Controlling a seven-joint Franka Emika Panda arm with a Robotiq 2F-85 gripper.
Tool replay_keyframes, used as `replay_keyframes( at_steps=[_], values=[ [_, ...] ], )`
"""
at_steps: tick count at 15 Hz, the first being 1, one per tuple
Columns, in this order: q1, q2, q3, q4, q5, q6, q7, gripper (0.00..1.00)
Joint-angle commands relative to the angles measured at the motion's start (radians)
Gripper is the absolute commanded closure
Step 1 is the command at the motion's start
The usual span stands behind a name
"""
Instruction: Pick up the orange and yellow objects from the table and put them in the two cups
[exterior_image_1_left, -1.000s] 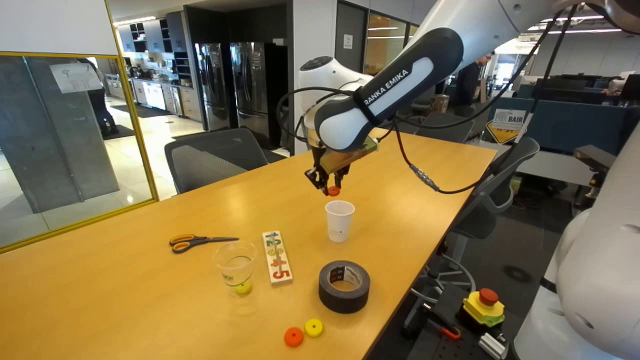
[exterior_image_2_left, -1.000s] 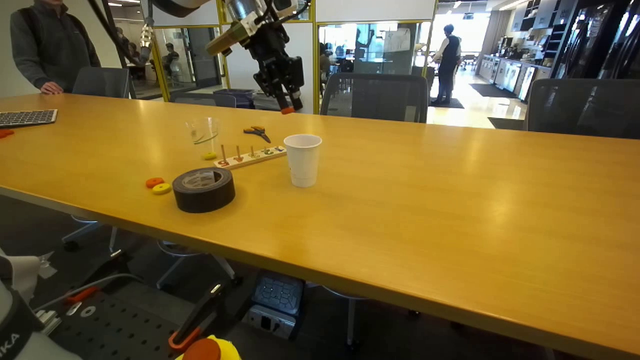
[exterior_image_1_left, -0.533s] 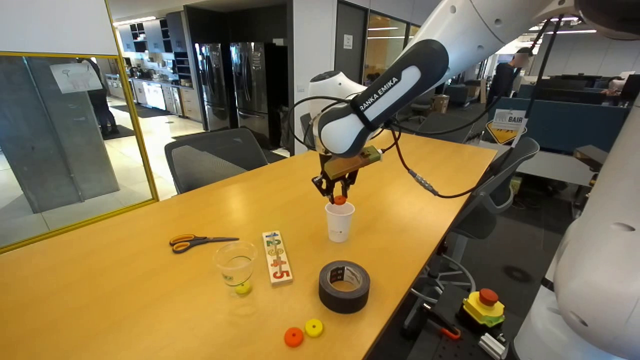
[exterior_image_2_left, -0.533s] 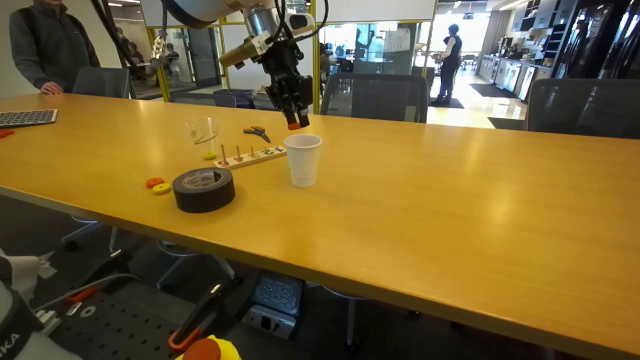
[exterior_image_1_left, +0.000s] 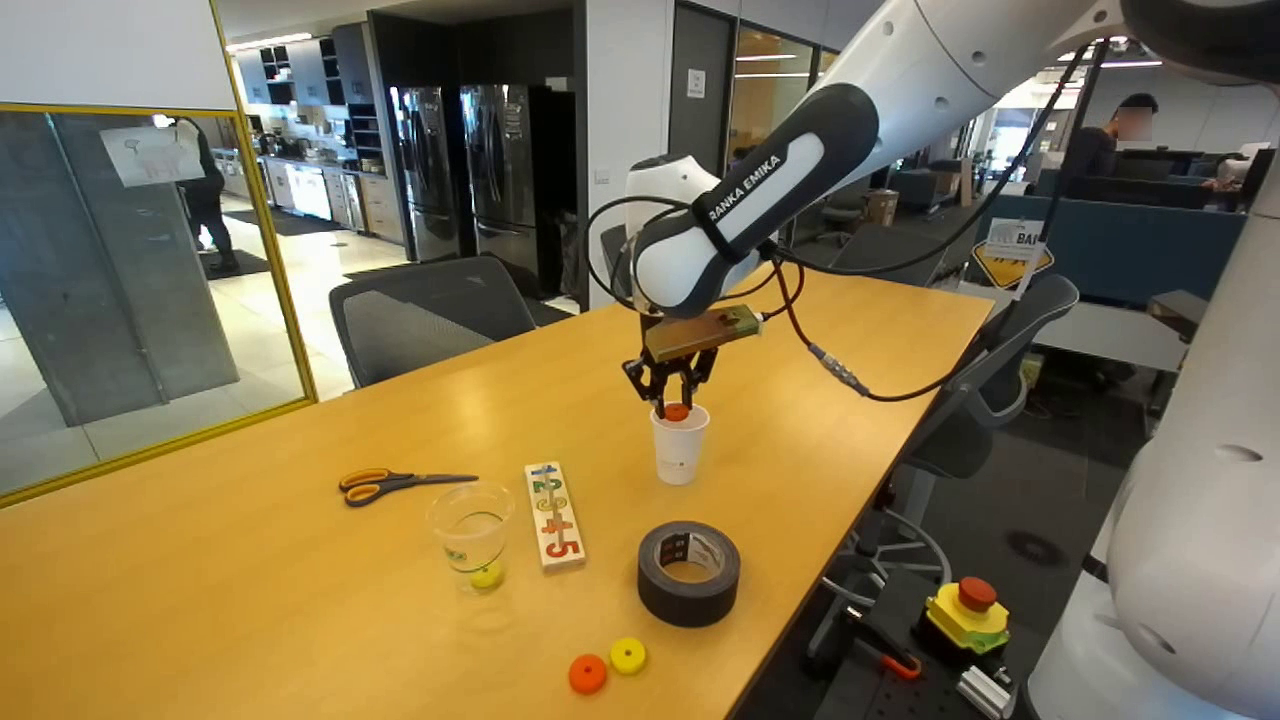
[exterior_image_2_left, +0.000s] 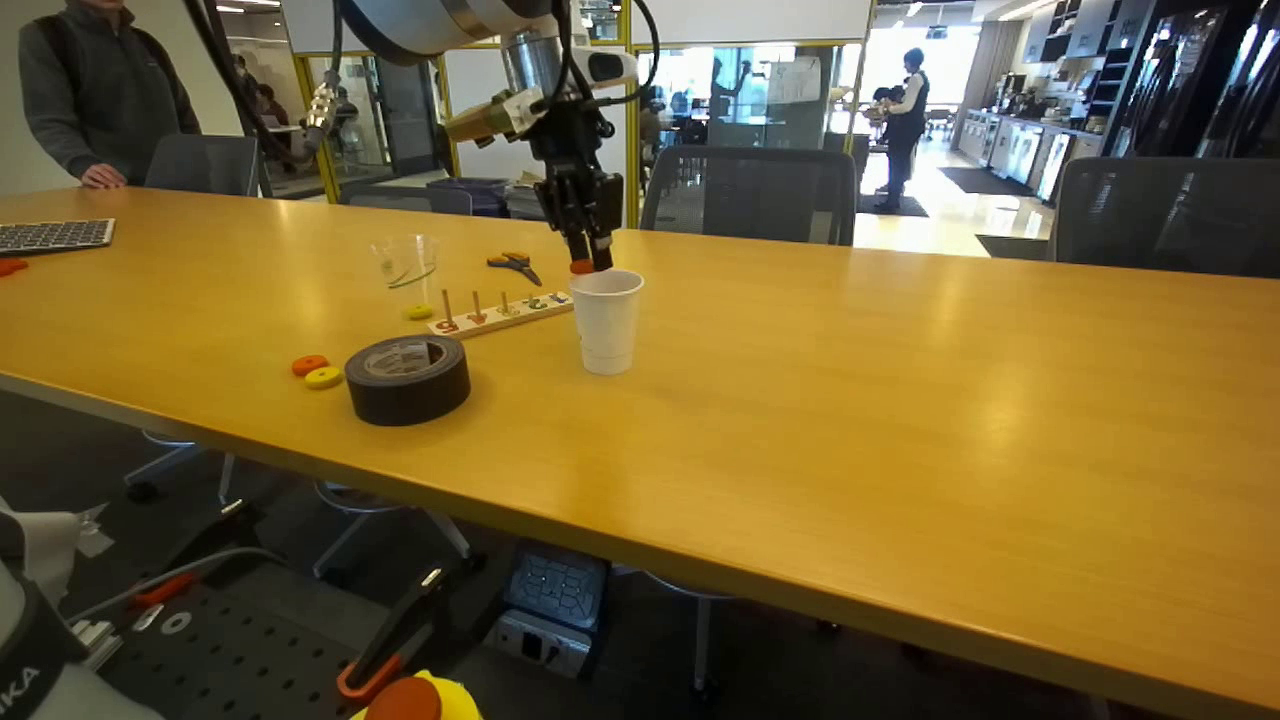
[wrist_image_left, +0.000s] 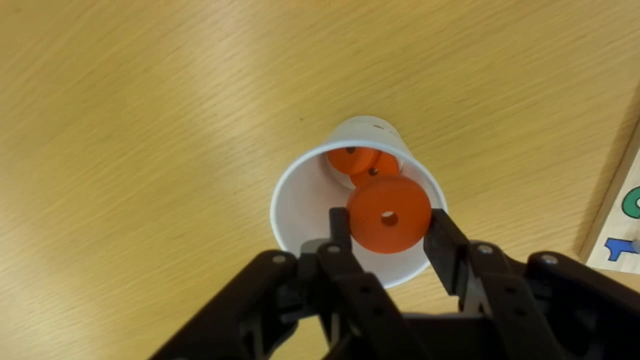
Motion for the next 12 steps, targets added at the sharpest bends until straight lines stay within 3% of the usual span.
replay_keyframes(
  at_steps=[1, 5, 7, 9, 12],
  values=[
    [-0.006, 0.003, -0.015, 0.014, 0.024, 0.029, -0.014, 0.80],
    [-0.011, 0.014, -0.023, 0.019, 0.026, 0.043, -0.015, 0.80],
    [-0.011, 0.018, -0.025, 0.020, 0.033, 0.044, -0.014, 0.32],
    [-0.008, 0.019, -0.024, 0.019, 0.033, 0.043, -0.014, 0.27],
    [0.000, 0.005, -0.016, 0.008, 0.026, 0.049, -0.031, 0.06]
  ],
)
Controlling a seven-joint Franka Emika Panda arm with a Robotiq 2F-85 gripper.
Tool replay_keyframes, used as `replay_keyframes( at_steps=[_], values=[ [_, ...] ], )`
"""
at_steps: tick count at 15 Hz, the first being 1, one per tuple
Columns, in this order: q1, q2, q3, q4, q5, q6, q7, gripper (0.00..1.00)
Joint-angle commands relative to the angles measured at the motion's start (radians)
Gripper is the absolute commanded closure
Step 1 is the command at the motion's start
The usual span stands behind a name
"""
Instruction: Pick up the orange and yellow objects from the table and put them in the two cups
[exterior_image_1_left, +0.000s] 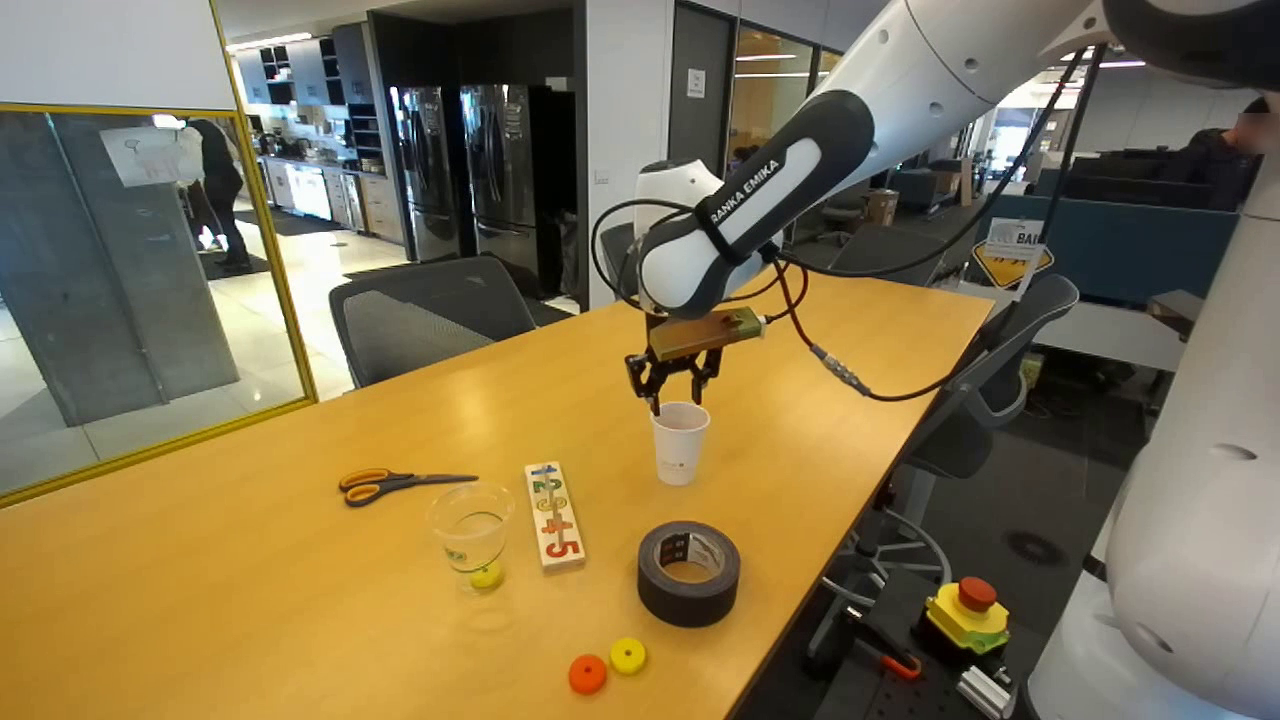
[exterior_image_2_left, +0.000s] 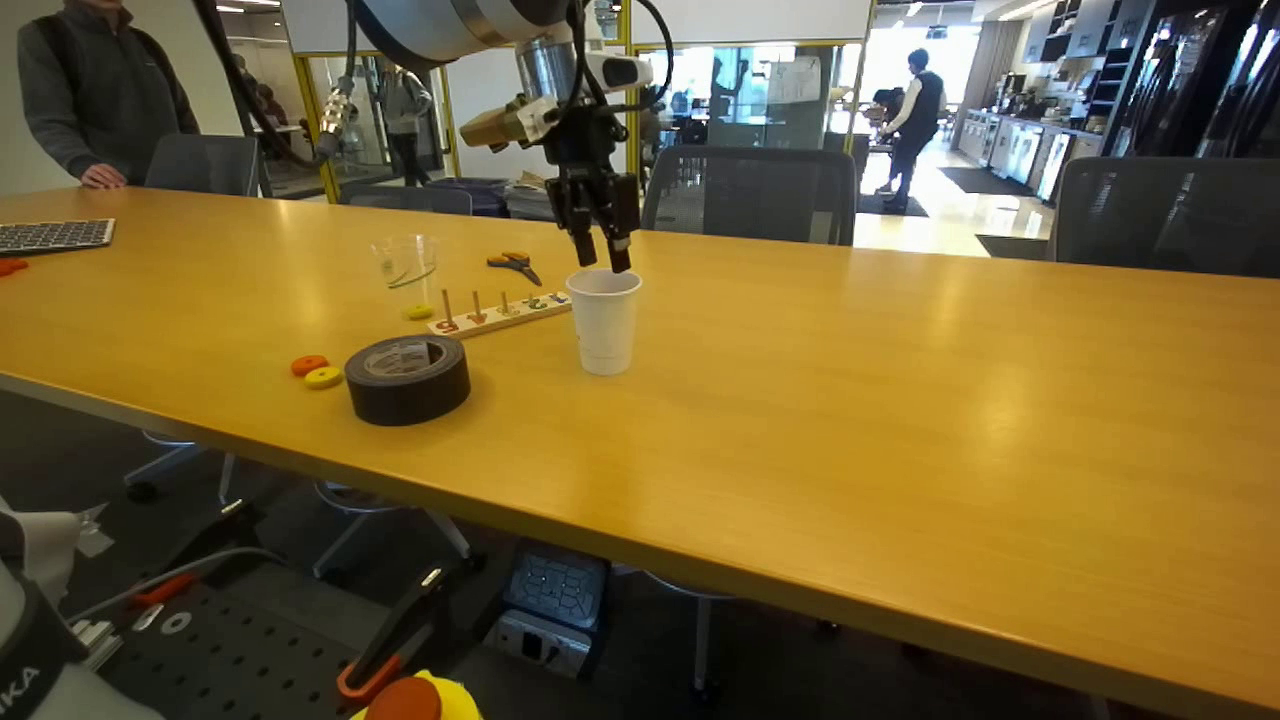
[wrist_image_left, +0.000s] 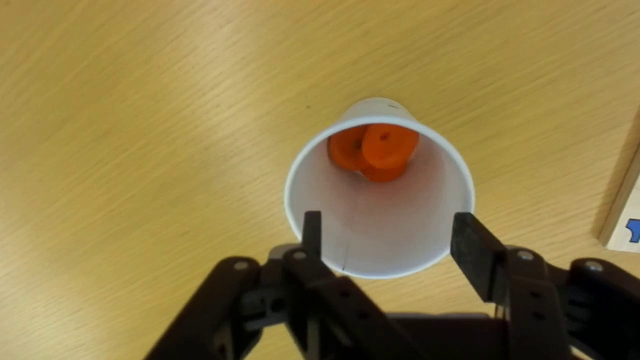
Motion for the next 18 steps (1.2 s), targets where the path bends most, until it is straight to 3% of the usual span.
replay_keyframes(
  at_steps=[1, 3, 6, 15, 18],
  values=[
    [0.014, -0.019, 0.007, -0.001, 0.004, 0.015, -0.023, 0.01],
    [0.027, -0.041, 0.021, -0.020, 0.004, 0.018, -0.068, 0.00],
    [0.052, -0.082, 0.056, -0.054, 0.070, 0.011, -0.237, 0.00],
    [0.168, -0.168, 0.156, -0.202, 0.368, 0.000, -0.689, 0.00],
    [0.202, -0.180, 0.173, -0.247, 0.414, -0.028, -0.839, 0.00]
  ],
)
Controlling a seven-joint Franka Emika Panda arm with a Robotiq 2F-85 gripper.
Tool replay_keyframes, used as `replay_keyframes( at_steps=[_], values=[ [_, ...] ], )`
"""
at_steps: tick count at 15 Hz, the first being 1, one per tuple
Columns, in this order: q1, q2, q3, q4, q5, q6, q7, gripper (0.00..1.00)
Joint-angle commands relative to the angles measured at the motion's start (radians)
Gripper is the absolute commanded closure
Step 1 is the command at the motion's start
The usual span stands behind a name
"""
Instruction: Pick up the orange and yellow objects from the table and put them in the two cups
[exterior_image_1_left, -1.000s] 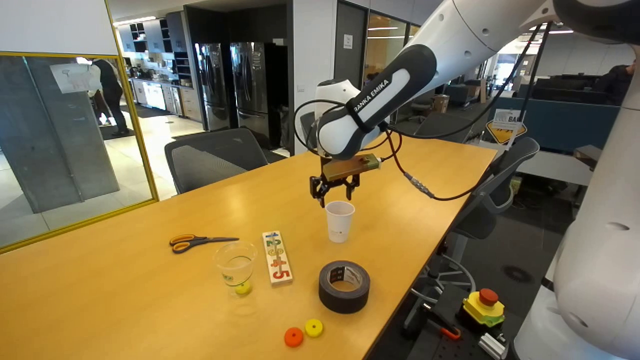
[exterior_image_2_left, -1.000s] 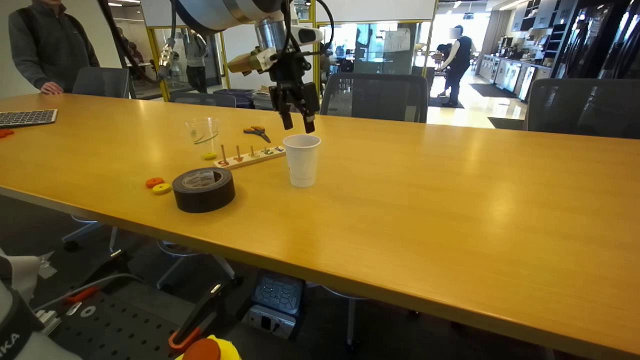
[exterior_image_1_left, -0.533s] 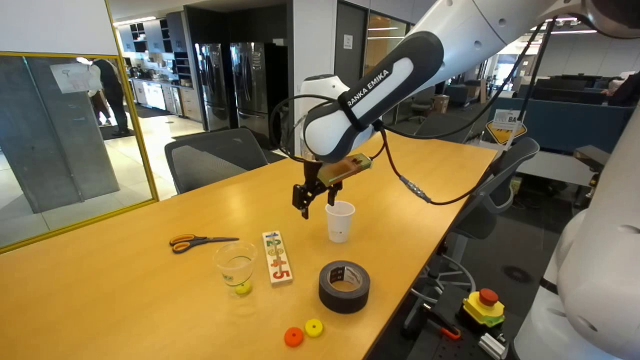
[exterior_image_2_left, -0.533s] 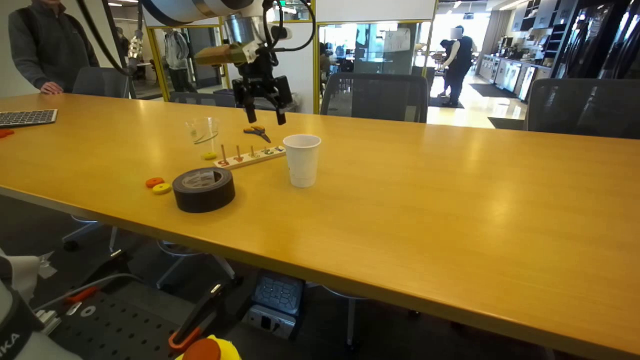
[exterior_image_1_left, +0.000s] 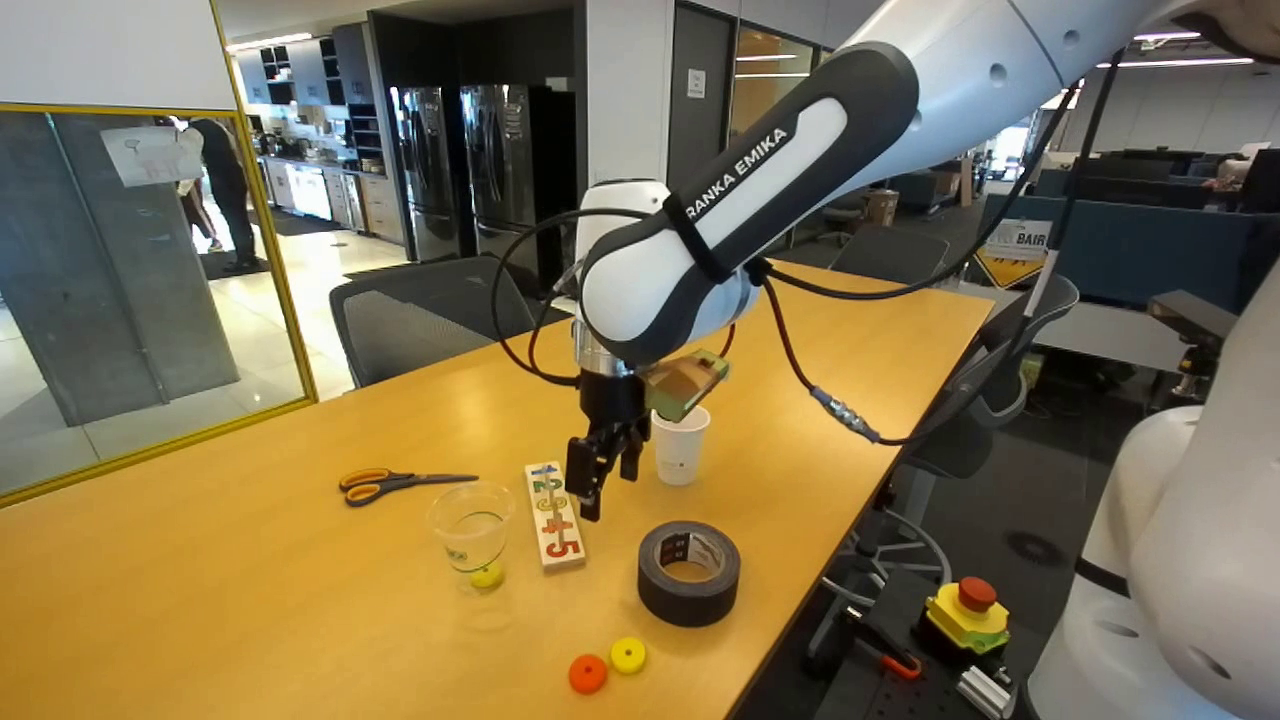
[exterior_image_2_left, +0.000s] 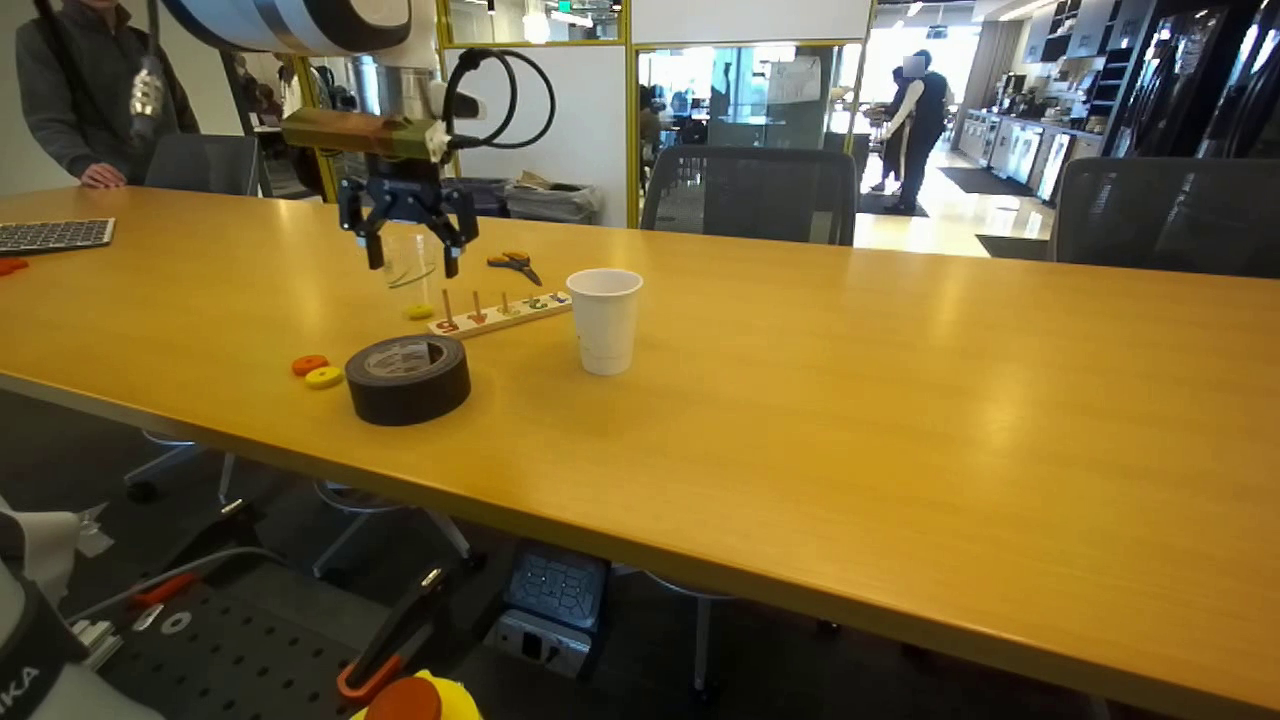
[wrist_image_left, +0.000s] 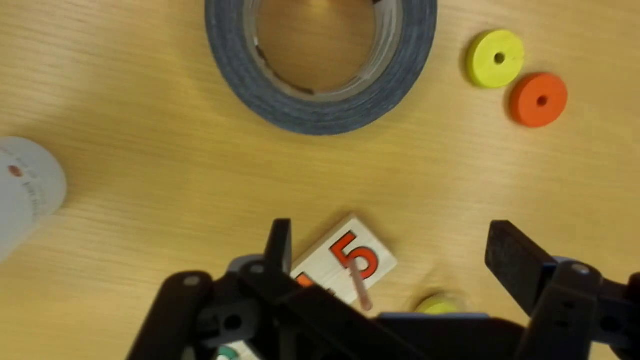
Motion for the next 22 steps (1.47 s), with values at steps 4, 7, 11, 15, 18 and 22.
replay_keyframes(
  at_steps=[4, 7, 11, 15, 18, 22],
  values=[
    [0.067, -0.042, 0.026, -0.106, 0.066, -0.012, -0.327, 0.00],
    [0.101, -0.029, 0.045, -0.137, 0.075, 0.008, -0.455, 0.00],
    [0.139, -0.026, 0.067, -0.175, 0.129, 0.033, -0.631, 0.00],
    [0.166, -0.039, 0.091, -0.241, 0.155, 0.131, -0.734, 0.00],
    [0.181, -0.043, 0.101, -0.286, 0.170, 0.220, -0.775, 0.00],
    [0.190, -0.031, 0.103, -0.325, 0.165, 0.335, -0.800, 0.00]
  ],
)
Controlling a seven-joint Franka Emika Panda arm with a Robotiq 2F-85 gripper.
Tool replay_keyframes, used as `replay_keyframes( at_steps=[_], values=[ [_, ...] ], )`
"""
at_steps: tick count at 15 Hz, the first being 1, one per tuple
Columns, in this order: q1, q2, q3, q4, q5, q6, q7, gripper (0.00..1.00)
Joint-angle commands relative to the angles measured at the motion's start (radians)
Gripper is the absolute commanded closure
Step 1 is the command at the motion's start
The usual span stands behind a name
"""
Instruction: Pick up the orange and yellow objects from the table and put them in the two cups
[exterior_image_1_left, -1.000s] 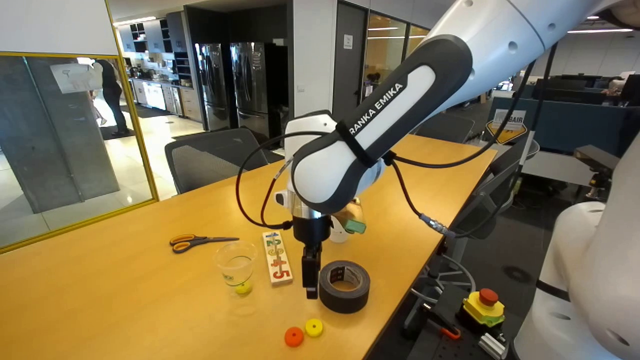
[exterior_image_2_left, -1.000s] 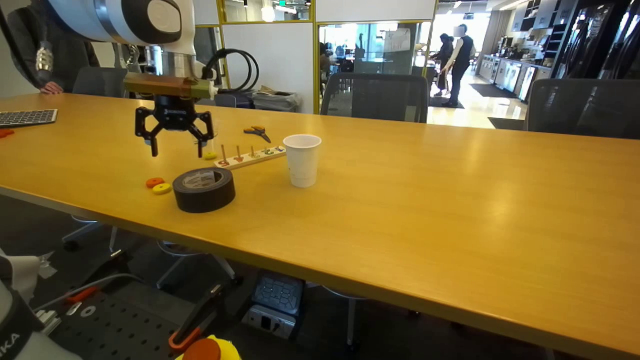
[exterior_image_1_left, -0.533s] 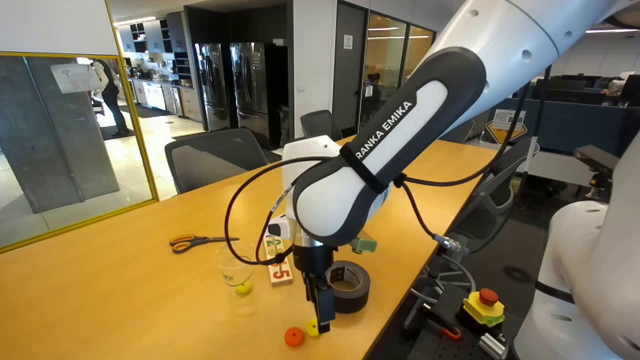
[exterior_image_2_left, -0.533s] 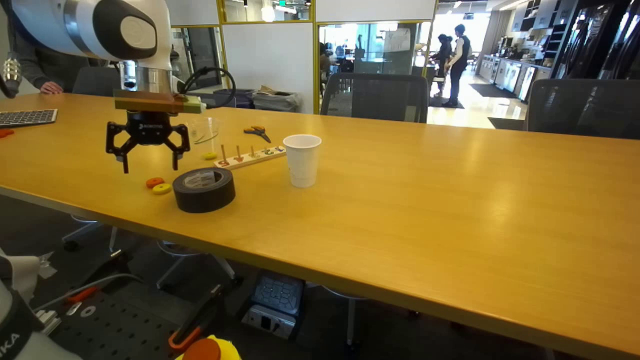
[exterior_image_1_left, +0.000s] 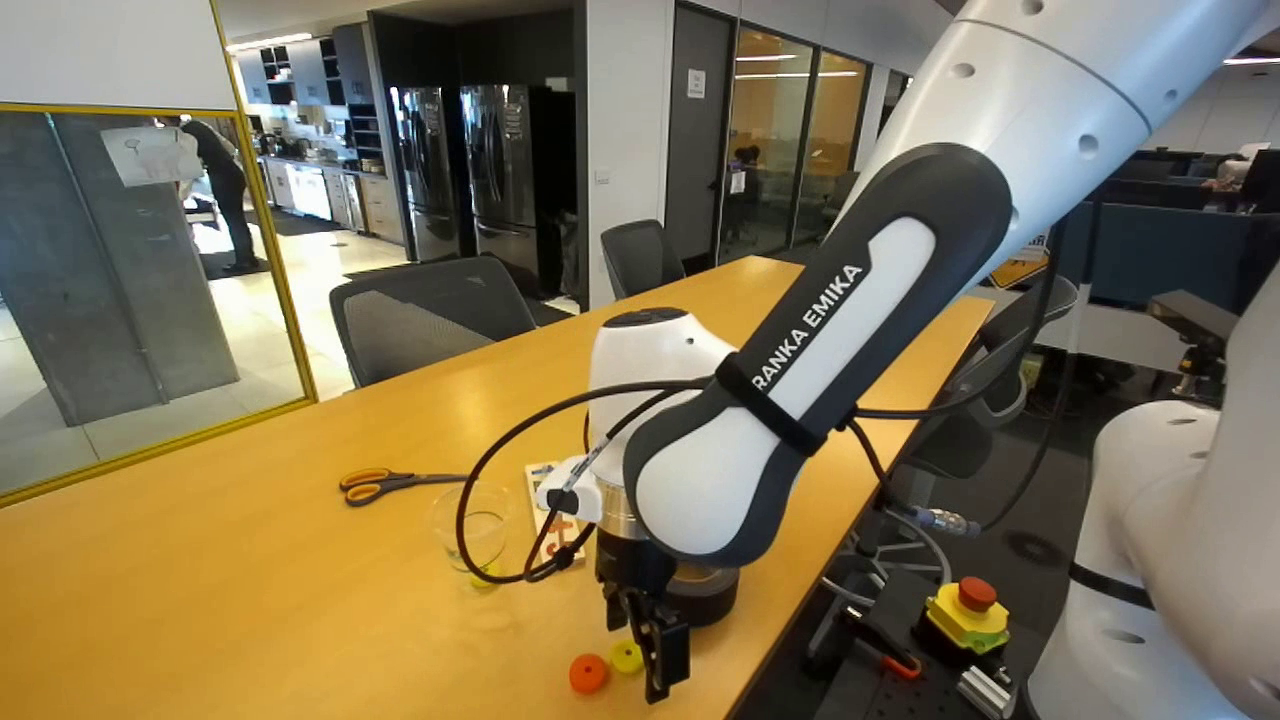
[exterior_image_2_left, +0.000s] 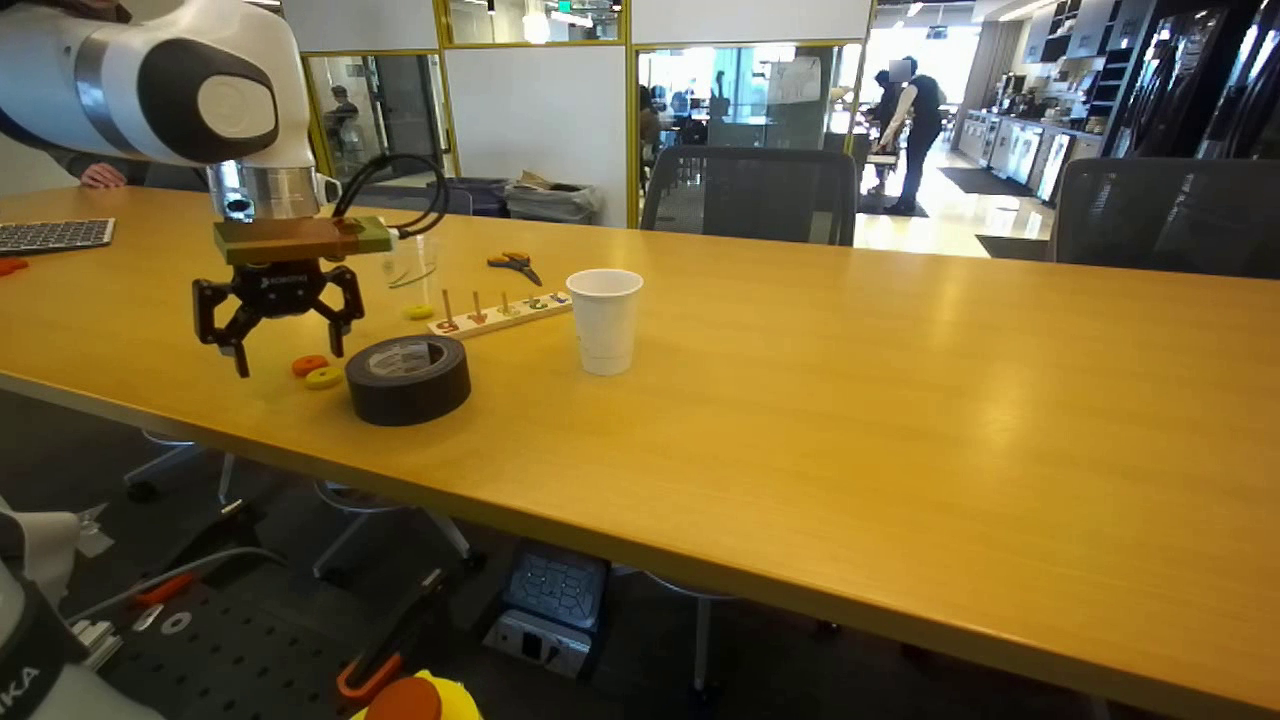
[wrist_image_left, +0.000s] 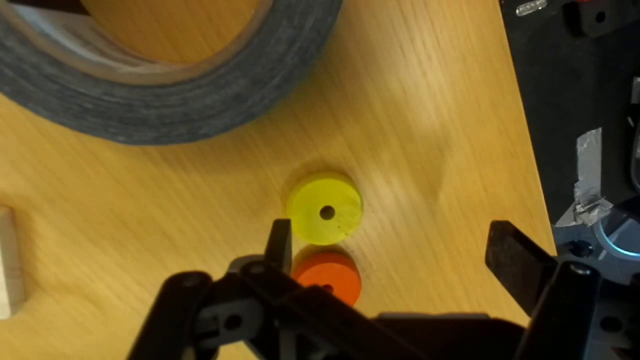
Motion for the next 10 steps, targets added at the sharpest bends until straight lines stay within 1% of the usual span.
replay_keyframes(
  at_steps=[1, 2, 3, 5, 10],
  values=[
    [0.014, -0.020, 0.001, -0.050, 0.043, 0.127, -0.057, 0.00],
    [0.009, 0.011, -0.001, -0.020, 0.024, 0.147, -0.053, 0.00],
    [0.003, 0.016, 0.001, -0.025, -0.009, 0.184, -0.037, 0.00],
    [0.002, 0.023, 0.002, -0.024, -0.022, 0.193, -0.027, 0.00],
    [-0.014, 0.033, 0.008, -0.024, -0.106, 0.168, 0.032, 0.00]
  ],
)
